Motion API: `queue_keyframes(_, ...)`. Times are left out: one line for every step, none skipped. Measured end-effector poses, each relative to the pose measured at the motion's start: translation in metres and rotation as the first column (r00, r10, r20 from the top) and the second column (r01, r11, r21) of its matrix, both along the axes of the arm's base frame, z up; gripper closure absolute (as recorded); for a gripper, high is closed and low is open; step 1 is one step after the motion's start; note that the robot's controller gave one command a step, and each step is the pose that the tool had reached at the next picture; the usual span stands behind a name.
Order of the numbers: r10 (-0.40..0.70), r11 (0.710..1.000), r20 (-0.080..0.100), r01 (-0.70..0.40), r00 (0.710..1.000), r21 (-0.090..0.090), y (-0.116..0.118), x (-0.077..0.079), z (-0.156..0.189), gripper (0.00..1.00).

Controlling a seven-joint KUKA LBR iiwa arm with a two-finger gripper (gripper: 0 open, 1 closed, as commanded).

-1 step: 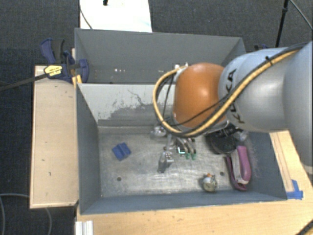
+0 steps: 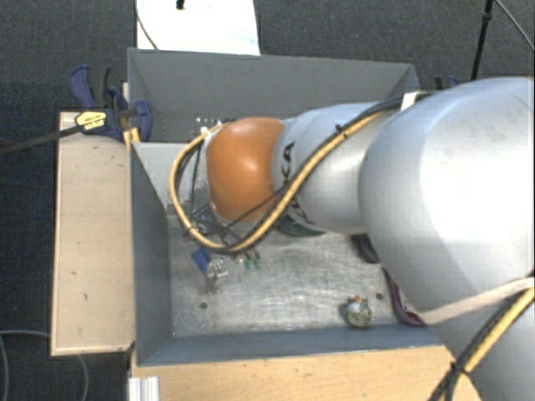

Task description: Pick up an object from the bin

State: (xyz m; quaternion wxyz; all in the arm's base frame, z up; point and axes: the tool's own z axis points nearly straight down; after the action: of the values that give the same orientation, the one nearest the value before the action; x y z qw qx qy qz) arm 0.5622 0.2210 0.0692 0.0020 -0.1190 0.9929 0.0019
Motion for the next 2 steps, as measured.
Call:
queue_keyframes(-0.090, 0.996, 0.004, 0.090, 0.996, 0.000, -0.0116, 0.0020, 0.0328, 0.00)
queue_keyframes(-0.208, 0.978, -0.004, 0.208, 0.978, -0.003, -0.0069, -0.0043, 0.0313, 0.00)
